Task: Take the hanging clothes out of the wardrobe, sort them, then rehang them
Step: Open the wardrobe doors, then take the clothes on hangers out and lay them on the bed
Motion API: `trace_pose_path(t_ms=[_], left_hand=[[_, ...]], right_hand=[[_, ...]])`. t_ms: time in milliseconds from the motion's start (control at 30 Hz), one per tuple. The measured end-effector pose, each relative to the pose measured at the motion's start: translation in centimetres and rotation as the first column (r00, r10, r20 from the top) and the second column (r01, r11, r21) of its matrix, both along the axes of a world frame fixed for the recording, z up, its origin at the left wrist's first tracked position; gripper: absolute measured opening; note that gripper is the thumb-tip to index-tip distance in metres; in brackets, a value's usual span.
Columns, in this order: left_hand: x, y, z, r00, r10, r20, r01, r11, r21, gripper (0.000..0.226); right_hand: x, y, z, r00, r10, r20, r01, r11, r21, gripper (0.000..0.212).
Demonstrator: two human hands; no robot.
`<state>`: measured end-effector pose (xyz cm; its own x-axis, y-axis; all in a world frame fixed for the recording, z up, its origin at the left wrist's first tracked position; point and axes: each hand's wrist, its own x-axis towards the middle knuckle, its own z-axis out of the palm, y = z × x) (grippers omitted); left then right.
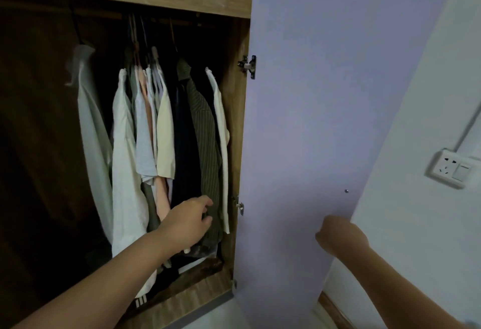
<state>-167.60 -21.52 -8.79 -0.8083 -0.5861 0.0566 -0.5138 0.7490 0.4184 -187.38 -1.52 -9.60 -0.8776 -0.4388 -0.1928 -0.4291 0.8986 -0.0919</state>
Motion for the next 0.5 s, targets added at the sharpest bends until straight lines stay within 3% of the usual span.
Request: trace_pose_path(t_ms=[167, 367, 500], left_hand=[[2.7, -3.2, 1.3, 0.998, 0.041, -0.042, -0.042, 0.999, -0.015, 0.041], [6.9, -7.8, 3.3, 0.990, 0.119, -0.072, -0.123, 0.991, -0.054, 0.031], [10.0, -11.4, 5.0, 0.971, 0.211, -0.116, -0.221, 0.972, -0.079, 0.031]], right_hand=[[3.9, -6.4, 1.6, 0.975, 0.223, -0.010, -0.223, 0.974, -0.043, 0.027], [8.8, -14.0, 3.6, 0.885, 0.464, -0.030, -0.462, 0.871, -0.169, 0.024], [12.3, -18.6, 5.3, 0.849, 0.524, -0.068, -0.518, 0.800, -0.301, 0.024]])
